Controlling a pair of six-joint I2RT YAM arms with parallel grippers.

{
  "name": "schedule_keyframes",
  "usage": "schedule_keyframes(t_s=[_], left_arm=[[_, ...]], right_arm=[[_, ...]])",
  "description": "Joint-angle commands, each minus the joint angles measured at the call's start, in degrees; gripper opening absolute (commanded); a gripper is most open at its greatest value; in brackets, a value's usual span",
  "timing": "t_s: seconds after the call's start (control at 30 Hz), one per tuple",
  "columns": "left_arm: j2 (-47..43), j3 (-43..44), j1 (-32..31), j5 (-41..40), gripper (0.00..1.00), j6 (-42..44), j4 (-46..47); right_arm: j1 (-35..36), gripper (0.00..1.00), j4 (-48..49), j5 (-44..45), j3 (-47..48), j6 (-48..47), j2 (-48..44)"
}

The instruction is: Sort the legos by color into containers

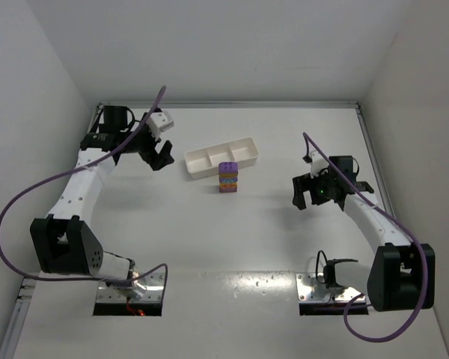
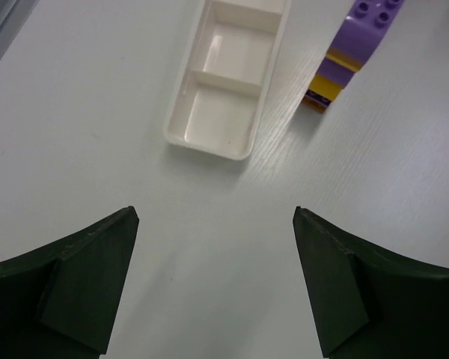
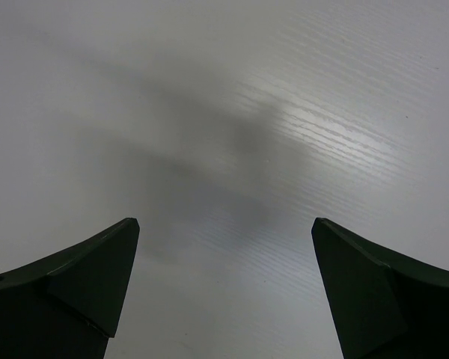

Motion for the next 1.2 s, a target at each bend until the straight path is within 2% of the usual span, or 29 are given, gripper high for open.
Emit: schedule_keyframes(t_s=[0.0, 0.13, 0.2, 0.47, 0.6, 0.93, 1.17], left_arm=[[2.6, 3.6, -1.8, 9.7, 0.91, 9.0, -6.8], [4.7, 5.4, -4.4, 16.4, 0.9, 12.6, -7.3], [7.4, 8.0, -7.6, 16.4, 0.9, 12.6, -7.3], [16.6, 19.5, -18.0, 11.3, 0.88, 9.5, -7.3], [20.0, 21.2, -23.0, 7.4, 0.87, 9.0, -7.3], [24.4, 21.9, -28.5, 3.4, 0.85, 9.5, -7.3], [28.3, 22.9, -29.6, 2.2, 0.8, 9.0, -7.3]], right_arm=[[0.0, 1.0, 0.5, -2.5, 1.2, -1.7, -0.3], [0.0, 1.0, 0.0, -2.5, 1.2, -1.7, 0.4], [0.0, 1.0, 0.0, -2.5, 1.2, -1.7, 0.9], [0.0, 1.0, 0.0, -2.0, 1.2, -1.7, 1.5], [0.0, 1.0, 0.0, -1.5, 1.2, -1.7, 1.5], [0.0, 1.0, 0.0, -1.0, 1.7, -1.7, 2.0], [0.0, 0.99, 0.0, -1.5, 1.7, -1.7, 2.0]])
